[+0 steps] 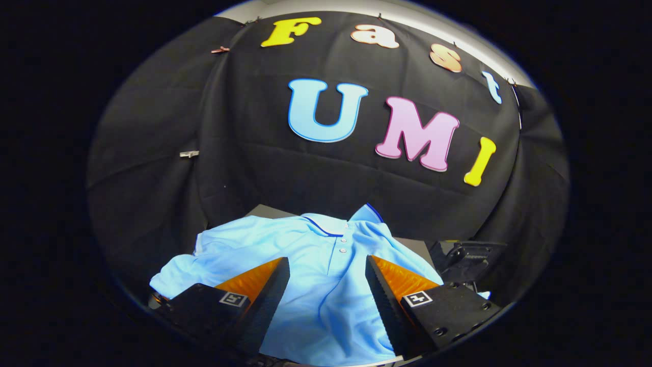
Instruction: Put the clothes into the washing machine and then close the washing machine lid.
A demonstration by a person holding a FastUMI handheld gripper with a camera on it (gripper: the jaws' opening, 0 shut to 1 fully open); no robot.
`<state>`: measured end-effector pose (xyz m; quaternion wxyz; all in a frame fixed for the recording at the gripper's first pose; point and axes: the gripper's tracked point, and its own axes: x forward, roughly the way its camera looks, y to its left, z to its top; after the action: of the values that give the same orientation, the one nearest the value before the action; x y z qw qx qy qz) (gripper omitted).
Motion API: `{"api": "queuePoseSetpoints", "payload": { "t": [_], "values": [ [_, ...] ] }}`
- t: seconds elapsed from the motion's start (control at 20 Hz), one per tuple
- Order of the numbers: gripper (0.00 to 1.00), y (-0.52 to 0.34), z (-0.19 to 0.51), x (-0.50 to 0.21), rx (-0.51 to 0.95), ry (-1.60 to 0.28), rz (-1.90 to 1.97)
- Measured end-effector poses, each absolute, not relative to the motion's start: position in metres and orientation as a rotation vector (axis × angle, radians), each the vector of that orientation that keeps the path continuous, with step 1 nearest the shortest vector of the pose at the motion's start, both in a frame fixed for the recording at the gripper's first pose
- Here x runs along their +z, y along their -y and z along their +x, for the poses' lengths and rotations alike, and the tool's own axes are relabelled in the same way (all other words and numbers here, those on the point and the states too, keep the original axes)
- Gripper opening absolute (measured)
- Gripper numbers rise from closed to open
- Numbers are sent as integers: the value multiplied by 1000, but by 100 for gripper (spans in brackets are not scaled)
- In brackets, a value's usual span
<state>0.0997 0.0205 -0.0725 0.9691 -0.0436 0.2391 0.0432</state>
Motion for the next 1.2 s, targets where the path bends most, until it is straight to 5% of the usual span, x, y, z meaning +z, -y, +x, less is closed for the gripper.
{"api": "queuePoseSetpoints", "payload": {
  "t": [0.3, 0.55, 0.8, 0.95, 1.0, 1.2],
  "values": [
    [95, -14, 110, -141, 80, -823, 38],
    [91, -16, 112, -135, 153, -803, 26],
    [20, -20, 103, -136, 180, -794, 27],
    [20, -16, 101, -130, 172, -786, -23],
    [9, -16, 101, -132, 178, -780, -45],
    [9, -14, 97, -131, 167, -799, -41]
  ]
}}
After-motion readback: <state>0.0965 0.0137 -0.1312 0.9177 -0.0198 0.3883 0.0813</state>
